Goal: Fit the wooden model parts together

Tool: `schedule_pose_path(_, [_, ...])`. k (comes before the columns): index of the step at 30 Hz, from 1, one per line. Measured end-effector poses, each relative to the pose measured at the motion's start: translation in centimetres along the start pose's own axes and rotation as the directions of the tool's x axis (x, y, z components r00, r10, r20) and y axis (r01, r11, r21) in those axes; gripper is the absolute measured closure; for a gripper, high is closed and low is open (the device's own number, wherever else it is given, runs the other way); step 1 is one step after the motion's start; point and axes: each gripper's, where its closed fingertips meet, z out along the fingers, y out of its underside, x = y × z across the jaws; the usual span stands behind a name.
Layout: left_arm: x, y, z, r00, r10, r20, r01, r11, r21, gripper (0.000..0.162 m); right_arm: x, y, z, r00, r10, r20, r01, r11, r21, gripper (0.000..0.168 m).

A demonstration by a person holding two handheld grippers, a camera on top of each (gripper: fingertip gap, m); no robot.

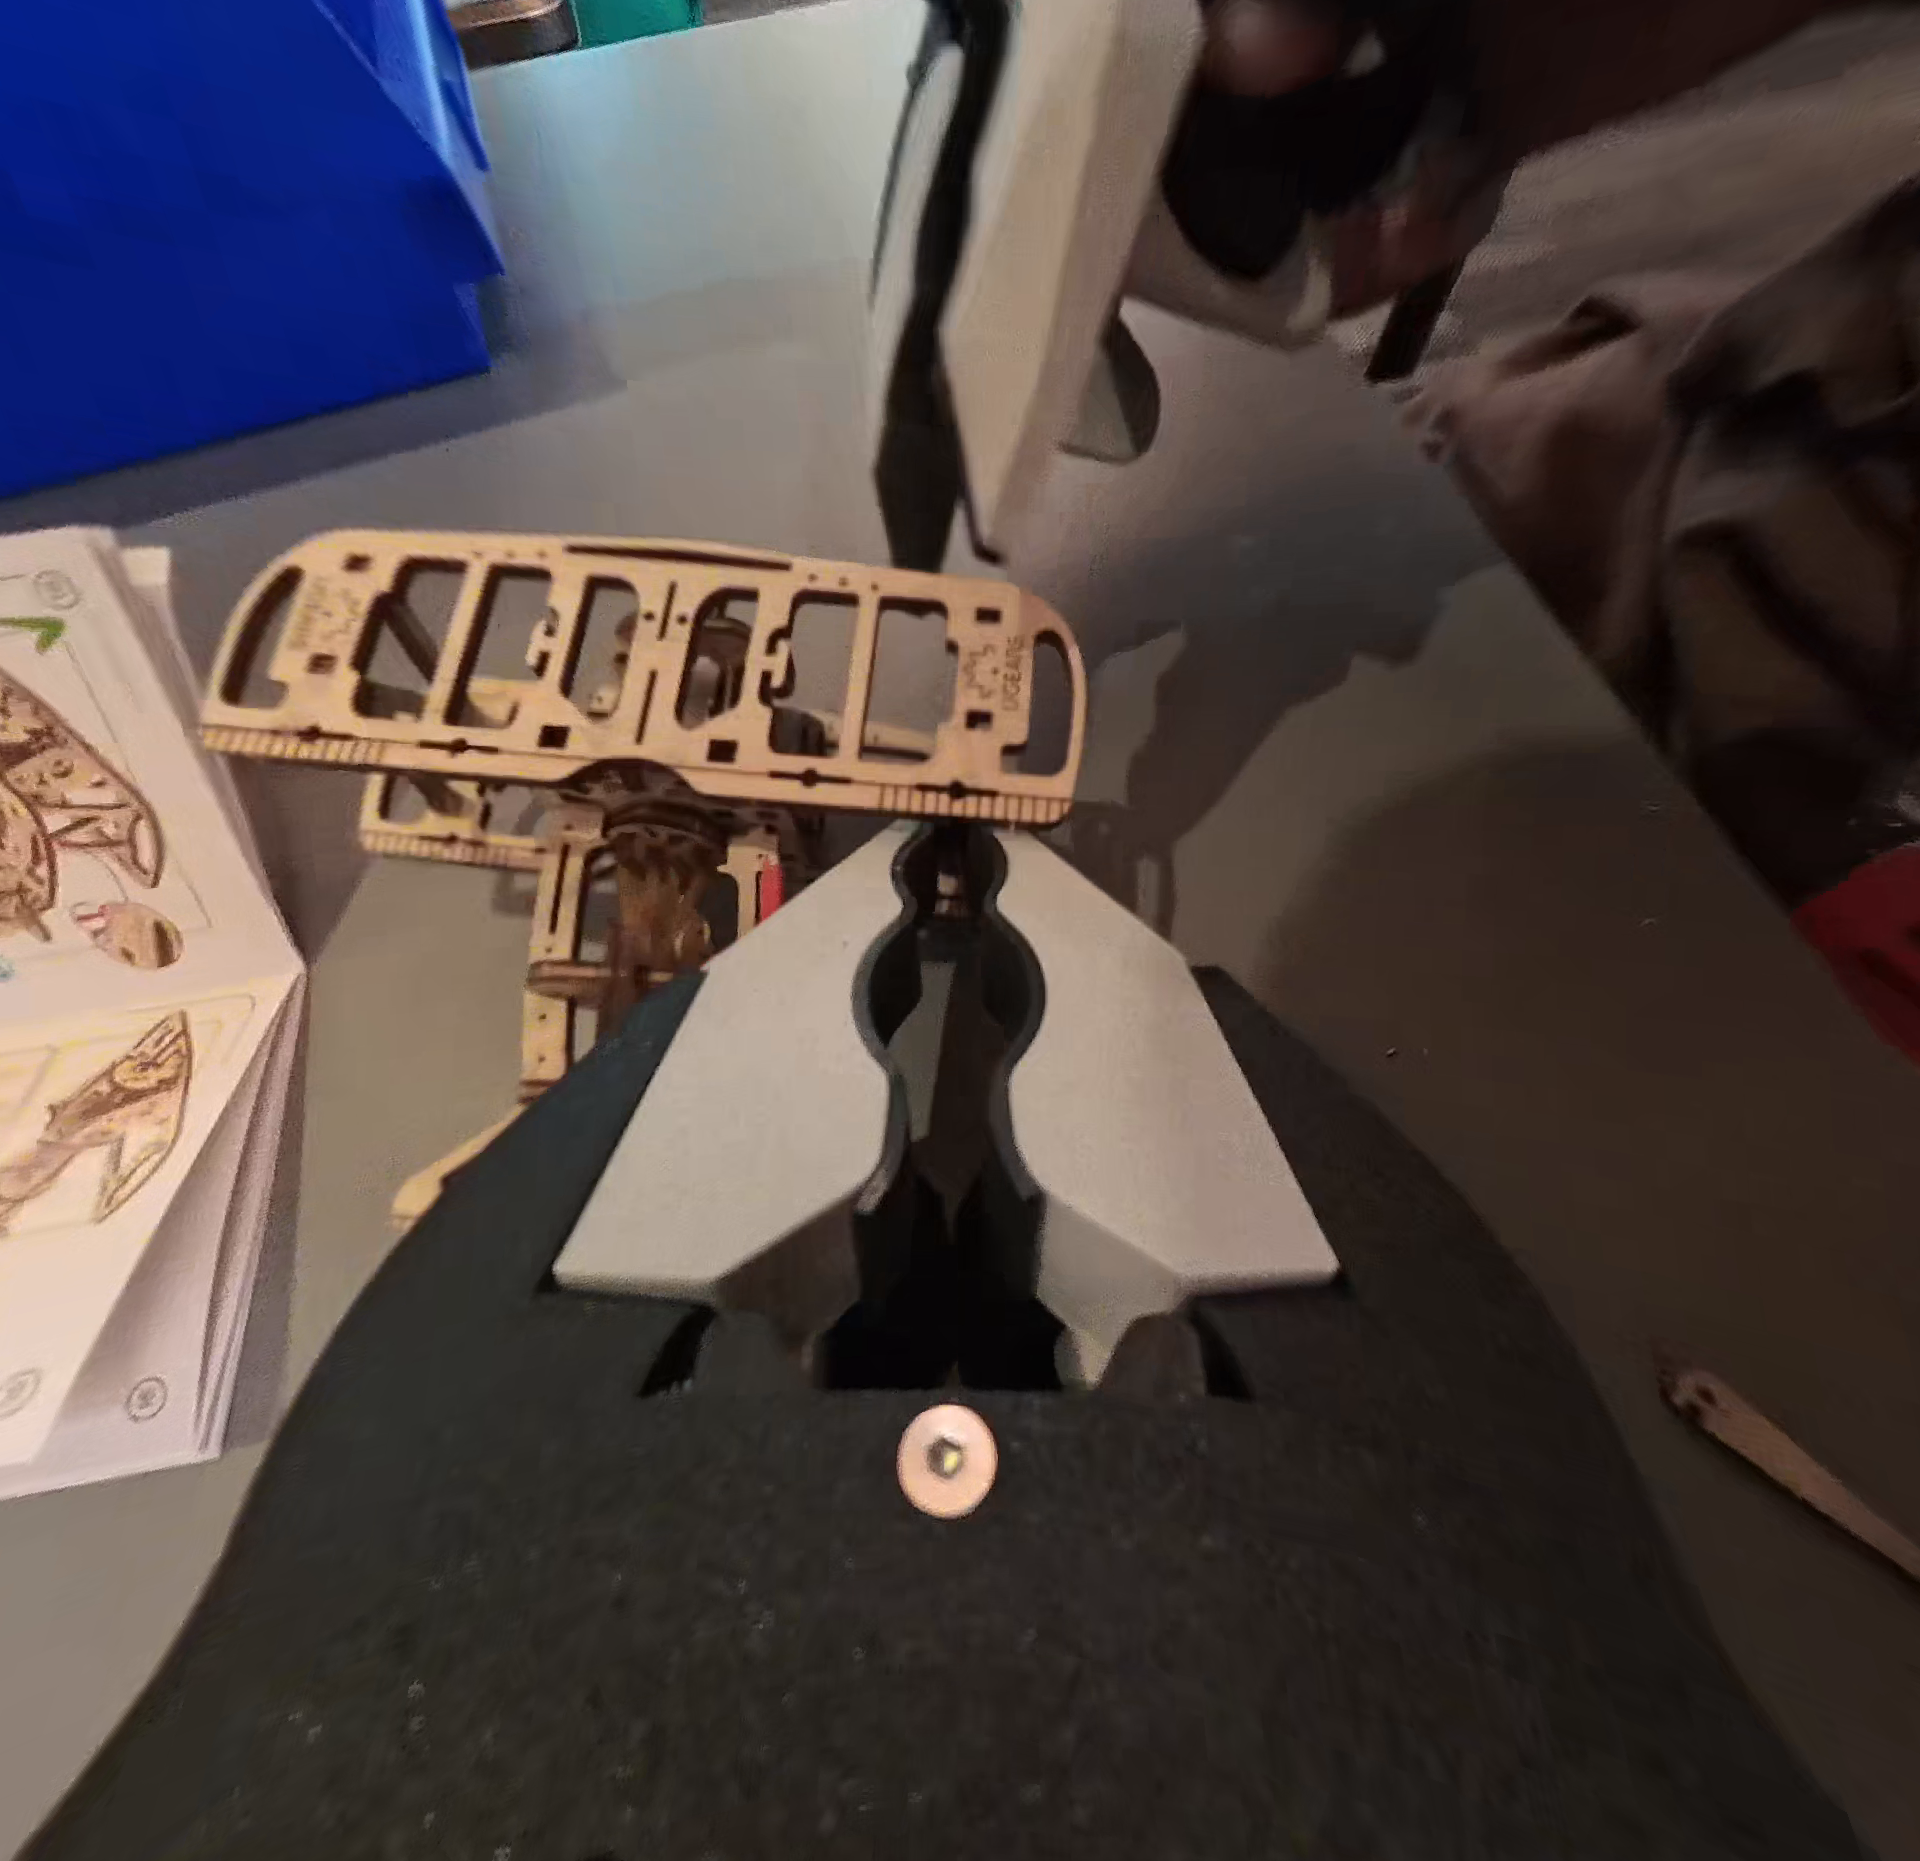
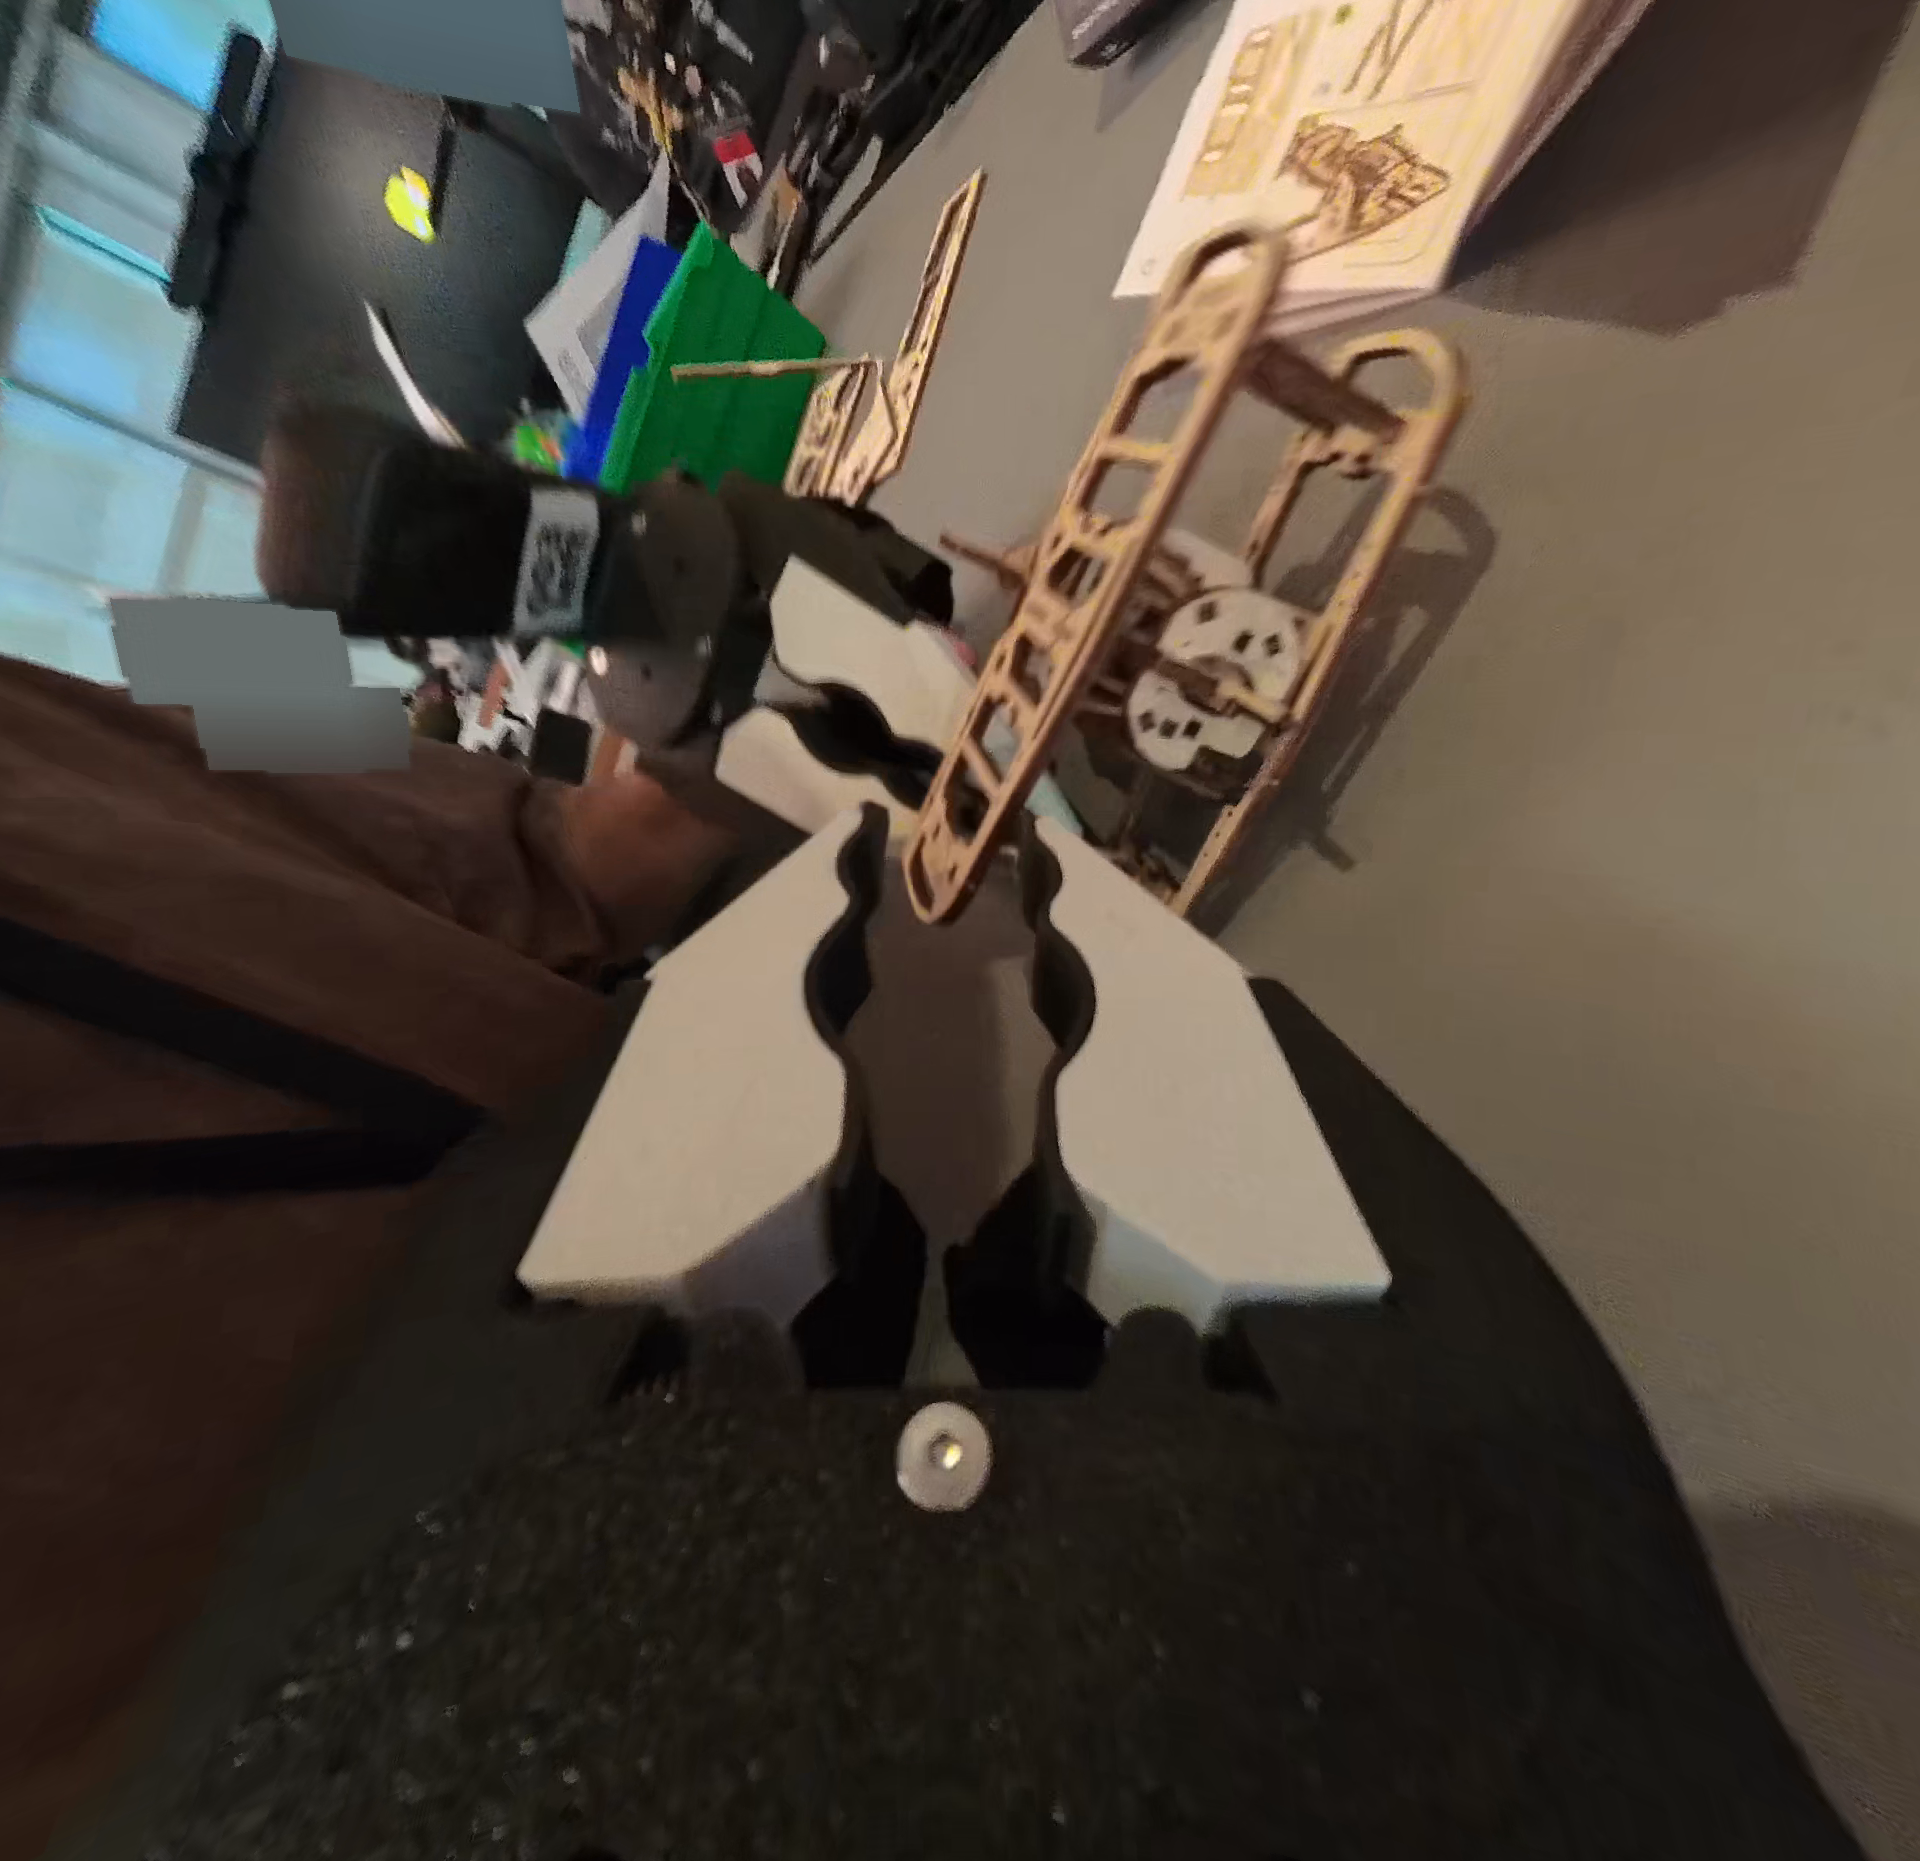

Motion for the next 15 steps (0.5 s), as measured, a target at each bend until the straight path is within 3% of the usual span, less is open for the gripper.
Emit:
schedule_pose_path(4, [0.8, -0.3, 0.8, 1.000, 0.013, -0.001, -0.013, 1.000, -0.013, 0.161, 0.6, 0.3, -0.3, 0.993, 0.116, 0.035, -0.115, 0.993, -0.025, 0.153])
schedule_pose_path(15, [0.7, -0.3, 0.9, 0.998, -0.044, -0.033, 0.044, 0.999, -0.012, 0.162, -0.2, 2.5, -0.2, 0.978, 0.203, 0.040, -0.198, 0.974, -0.108, 0.164])
